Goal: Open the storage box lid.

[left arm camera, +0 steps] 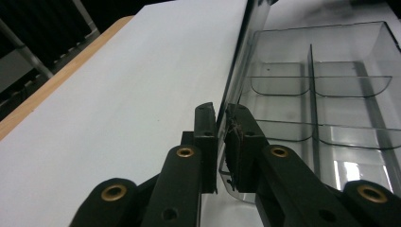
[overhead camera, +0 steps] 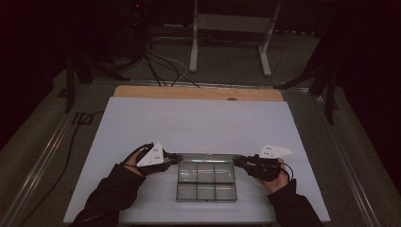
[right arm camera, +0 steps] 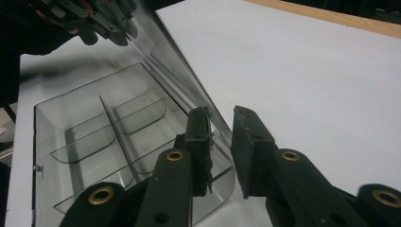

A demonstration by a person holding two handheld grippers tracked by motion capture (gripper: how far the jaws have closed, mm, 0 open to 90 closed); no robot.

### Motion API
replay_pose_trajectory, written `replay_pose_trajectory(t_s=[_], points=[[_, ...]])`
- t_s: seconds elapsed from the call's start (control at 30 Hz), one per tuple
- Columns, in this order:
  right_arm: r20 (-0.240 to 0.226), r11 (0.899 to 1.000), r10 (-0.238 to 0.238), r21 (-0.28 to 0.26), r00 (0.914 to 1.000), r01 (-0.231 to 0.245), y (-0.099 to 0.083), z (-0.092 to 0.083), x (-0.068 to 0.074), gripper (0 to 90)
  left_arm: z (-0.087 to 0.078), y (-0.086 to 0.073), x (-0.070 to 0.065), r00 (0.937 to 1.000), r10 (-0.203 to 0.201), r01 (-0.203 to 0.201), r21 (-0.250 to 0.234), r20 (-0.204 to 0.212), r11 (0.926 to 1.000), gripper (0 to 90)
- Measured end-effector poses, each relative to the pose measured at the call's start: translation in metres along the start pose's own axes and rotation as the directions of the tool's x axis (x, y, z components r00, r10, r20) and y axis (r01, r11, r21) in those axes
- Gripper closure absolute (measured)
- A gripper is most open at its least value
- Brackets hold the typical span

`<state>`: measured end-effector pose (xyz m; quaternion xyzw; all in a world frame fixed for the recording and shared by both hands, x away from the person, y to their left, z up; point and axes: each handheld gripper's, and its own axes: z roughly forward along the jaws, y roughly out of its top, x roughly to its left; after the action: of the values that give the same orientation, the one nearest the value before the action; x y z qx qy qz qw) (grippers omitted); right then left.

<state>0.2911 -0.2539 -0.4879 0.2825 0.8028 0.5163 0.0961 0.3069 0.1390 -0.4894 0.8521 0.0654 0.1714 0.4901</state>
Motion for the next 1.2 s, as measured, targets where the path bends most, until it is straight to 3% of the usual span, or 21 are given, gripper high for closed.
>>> replay_pose_trajectory(t_s=[0.13, 0.27, 0.33, 0.43, 0.67, 0.9, 1.03, 1.13, 1.2], points=[[0.009, 1.000, 0.008, 0.001, 0.9999, -0.008, 0.001, 0.001, 0.000, 77.5, 0.001, 0.001, 0.001, 1.0000, -0.003, 0.003, 0.004, -0.005, 1.0000, 87.1], [0.023, 0.999, 0.034, -0.003, 0.9992, -0.034, 0.002, 0.002, -0.001, 79.1, 0.003, 0.001, 0.005, 0.9984, -0.056, 0.056, 0.006, -0.005, 0.9984, 86.9], [0.027, 0.999, 0.039, -0.007, 0.9989, -0.039, 0.002, 0.002, -0.002, 79.1, 0.003, 0.001, 0.005, 0.9984, -0.056, 0.056, 0.006, -0.005, 0.9984, 86.8], [0.045, 0.998, 0.067, -0.010, 0.9967, -0.067, 0.003, 0.004, -0.003, 80.3, 0.005, 0.002, 0.008, 0.9945, -0.103, 0.103, 0.008, -0.018, 0.9946, 86.0], [0.071, 0.994, 0.111, -0.016, 0.9913, -0.110, 0.004, 0.008, -0.004, 81.1, 0.007, 0.002, 0.014, 0.9853, -0.170, 0.170, 0.018, -0.018, 0.9853, 85.1], [0.087, 0.992, 0.129, -0.013, 0.9878, -0.128, 0.006, 0.010, -0.004, 81.7, 0.008, 0.002, 0.016, 0.9801, -0.198, 0.198, 0.027, -0.017, 0.9798, 84.1], [0.101, 0.990, 0.144, -0.011, 0.9844, -0.144, 0.007, 0.012, -0.005, 82.1, 0.009, 0.002, 0.019, 0.9724, -0.233, 0.233, 0.029, -0.013, 0.9720, 83.6], [0.105, 0.988, 0.152, -0.011, 0.9828, -0.152, 0.007, 0.013, -0.005, 82.3, 0.010, 0.001, 0.019, 0.9718, -0.235, 0.236, 0.031, -0.013, 0.9713, 83.2], [0.116, 0.987, 0.163, -0.006, 0.9798, -0.163, 0.009, 0.014, -0.004, 82.6, 0.010, 0.002, 0.021, 0.9629, -0.270, 0.270, 0.038, -0.012, 0.9621, 83.1]])
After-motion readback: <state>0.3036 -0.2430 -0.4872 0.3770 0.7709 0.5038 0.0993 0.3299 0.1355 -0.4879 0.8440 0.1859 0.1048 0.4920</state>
